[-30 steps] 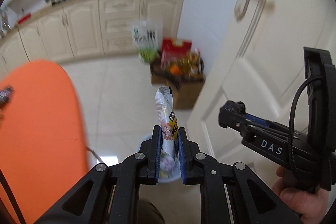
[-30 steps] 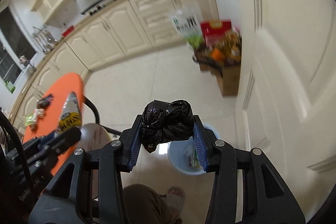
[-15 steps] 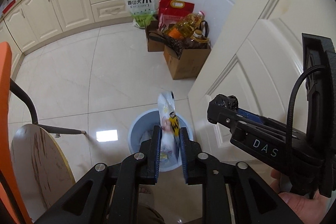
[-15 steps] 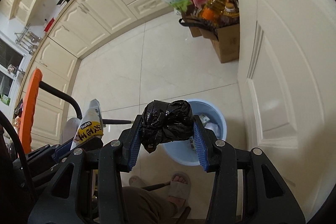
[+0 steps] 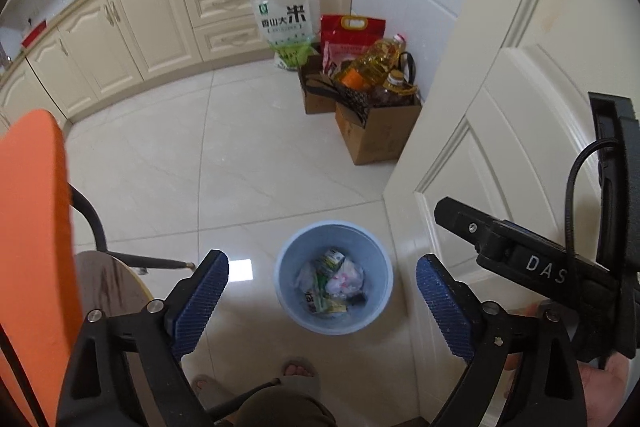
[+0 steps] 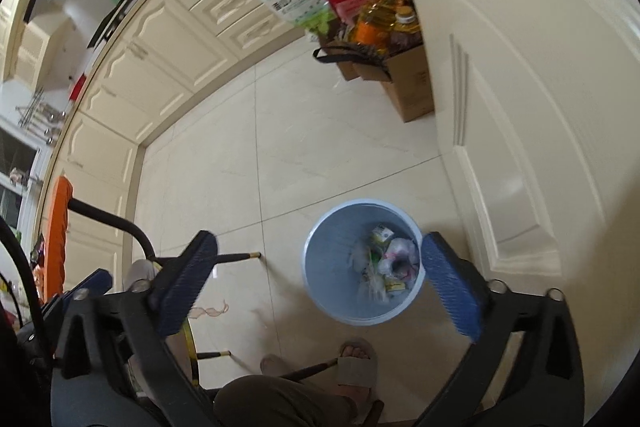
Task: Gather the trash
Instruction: 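Return both tools to the orange table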
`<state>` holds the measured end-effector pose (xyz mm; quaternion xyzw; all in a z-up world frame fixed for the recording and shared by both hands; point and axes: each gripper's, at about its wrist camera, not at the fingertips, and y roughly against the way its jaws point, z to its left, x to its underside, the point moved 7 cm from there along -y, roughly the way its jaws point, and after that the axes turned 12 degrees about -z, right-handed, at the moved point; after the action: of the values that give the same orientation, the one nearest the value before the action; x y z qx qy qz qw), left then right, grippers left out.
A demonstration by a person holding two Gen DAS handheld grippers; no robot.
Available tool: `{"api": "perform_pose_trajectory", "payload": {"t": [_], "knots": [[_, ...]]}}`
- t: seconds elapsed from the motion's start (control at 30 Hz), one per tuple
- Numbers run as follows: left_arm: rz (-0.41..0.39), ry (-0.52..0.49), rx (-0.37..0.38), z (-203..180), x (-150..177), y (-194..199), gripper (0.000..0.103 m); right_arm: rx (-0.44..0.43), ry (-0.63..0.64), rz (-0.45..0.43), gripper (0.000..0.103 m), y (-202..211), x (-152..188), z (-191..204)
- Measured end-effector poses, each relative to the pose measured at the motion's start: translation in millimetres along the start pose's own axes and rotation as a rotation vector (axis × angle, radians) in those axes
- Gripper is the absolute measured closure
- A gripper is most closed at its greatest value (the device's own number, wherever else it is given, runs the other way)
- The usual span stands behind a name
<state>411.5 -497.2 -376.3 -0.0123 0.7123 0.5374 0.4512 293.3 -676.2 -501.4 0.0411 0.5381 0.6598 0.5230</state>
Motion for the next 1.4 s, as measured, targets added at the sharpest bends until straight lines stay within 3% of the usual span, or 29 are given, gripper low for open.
{"api": "perform_pose_trajectory", "payload": {"t": [0.33,0.67,1.07,1.4], "knots": [[-0.113,-0.003,0.004,0,14,70,0.007,0.004,0.02,-0.056,0.0,43,-5,17],[-0.27,0.034,-0.033,42,45,168,0.001,-0.037,0.094,-0.139,0.0,101,-8,74],[-0.434,0.163,-0.171,134,107,271,0.001,-0.141,0.32,-0.29,0.0,187,7,224],[-0.535,0.296,-0.287,201,161,339,0.001,-0.223,0.516,-0.369,0.0,237,53,344]]}}
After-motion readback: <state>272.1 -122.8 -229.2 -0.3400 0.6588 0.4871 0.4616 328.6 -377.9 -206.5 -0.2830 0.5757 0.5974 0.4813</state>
